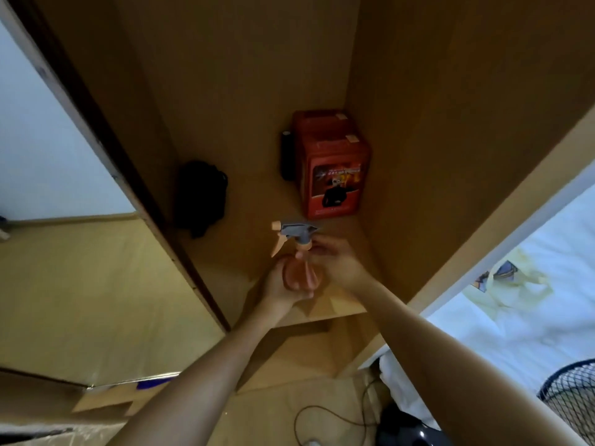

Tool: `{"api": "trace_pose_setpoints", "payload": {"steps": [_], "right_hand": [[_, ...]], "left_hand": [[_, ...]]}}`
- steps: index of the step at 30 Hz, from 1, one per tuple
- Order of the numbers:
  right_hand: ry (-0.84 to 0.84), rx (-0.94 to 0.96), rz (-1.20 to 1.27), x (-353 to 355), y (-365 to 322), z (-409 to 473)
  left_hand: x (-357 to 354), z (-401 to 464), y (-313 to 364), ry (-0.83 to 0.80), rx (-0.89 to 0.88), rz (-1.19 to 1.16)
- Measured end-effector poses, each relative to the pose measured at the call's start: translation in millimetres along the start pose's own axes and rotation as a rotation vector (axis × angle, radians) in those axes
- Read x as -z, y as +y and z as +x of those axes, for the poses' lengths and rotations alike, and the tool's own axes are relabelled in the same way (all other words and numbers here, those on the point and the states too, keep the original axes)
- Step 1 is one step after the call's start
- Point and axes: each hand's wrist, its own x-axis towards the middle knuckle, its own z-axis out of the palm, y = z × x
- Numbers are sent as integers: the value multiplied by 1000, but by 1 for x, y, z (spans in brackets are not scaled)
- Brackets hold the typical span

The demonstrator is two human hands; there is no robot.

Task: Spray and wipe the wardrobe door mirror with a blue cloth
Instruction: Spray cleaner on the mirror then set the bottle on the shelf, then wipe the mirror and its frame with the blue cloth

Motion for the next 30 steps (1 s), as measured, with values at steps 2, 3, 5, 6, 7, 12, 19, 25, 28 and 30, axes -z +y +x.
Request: {"api": "trace_pose_setpoints", "payload": {"steps": [2, 3, 5, 6, 7, 12, 19, 25, 28, 30], "right_hand": [[-13, 10, 4, -2, 7, 7], [-10, 16, -6, -3, 10, 10], [-6, 16, -12, -2, 17, 15], [-1, 9, 0, -1, 21, 17], [3, 4, 8, -1, 23, 18], [17, 10, 8, 0, 27, 23], [29, 2, -18, 0, 27, 10], [94, -50, -100, -2, 35, -27], [132, -13, -153, -12, 35, -54], [143, 9, -161, -23, 38, -75]], "left_hand": [[0, 8, -6, 35, 22, -12], [0, 11, -9, 52, 26, -12], [-1, 16, -12, 91, 18, 27], [-1, 18, -14, 104, 5, 69], [-2, 20, -14, 116, -3, 106], [-4, 24, -17, 142, -49, 211], [-3, 6, -12, 146, 23, 88], [0, -49, -32, 209, -60, 173], [4, -81, -39, 191, -81, 208], [10, -105, -46, 185, -77, 185]]}}
